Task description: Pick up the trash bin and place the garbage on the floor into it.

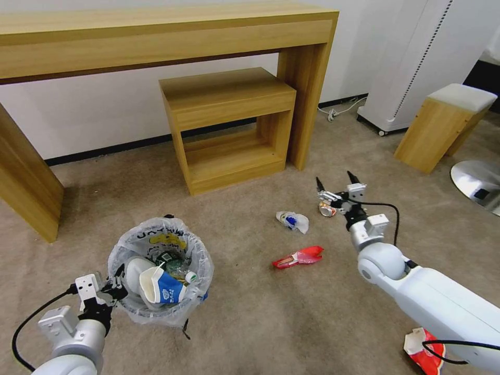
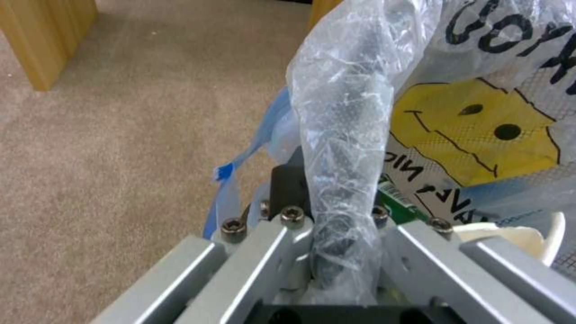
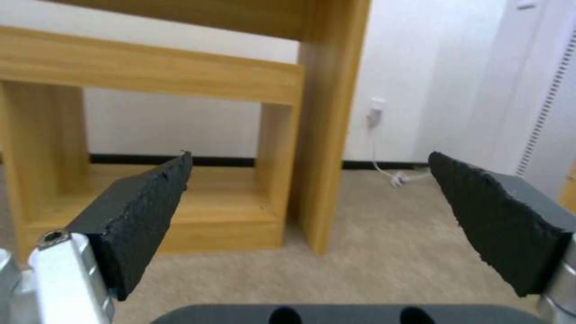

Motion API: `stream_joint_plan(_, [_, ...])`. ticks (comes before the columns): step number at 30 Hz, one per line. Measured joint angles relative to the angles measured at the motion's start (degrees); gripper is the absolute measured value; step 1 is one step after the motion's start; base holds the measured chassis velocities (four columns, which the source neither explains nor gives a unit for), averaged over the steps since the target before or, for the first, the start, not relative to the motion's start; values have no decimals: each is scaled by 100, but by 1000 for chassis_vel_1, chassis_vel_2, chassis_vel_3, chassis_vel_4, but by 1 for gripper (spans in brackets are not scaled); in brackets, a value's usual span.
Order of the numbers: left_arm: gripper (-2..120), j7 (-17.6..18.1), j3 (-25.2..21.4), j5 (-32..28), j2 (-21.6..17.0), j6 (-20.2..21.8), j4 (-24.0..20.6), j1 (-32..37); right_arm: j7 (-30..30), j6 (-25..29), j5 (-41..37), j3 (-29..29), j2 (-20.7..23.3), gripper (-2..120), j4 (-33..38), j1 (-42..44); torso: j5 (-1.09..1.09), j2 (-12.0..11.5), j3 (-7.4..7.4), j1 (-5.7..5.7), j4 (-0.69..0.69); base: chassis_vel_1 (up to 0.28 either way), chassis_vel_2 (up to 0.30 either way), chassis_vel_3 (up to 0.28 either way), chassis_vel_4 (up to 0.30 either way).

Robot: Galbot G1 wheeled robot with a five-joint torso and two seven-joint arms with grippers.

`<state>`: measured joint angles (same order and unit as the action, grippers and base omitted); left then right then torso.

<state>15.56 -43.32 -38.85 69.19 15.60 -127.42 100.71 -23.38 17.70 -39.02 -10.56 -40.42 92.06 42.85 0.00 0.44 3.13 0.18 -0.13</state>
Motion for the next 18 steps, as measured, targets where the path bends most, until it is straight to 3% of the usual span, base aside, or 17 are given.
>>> stream_joint_plan(18, [1, -94, 14, 100, 37, -23, -102, 134, -54, 272, 310, 565, -143, 100, 16, 766, 1, 0, 0, 0, -1, -6, -5, -5, -6])
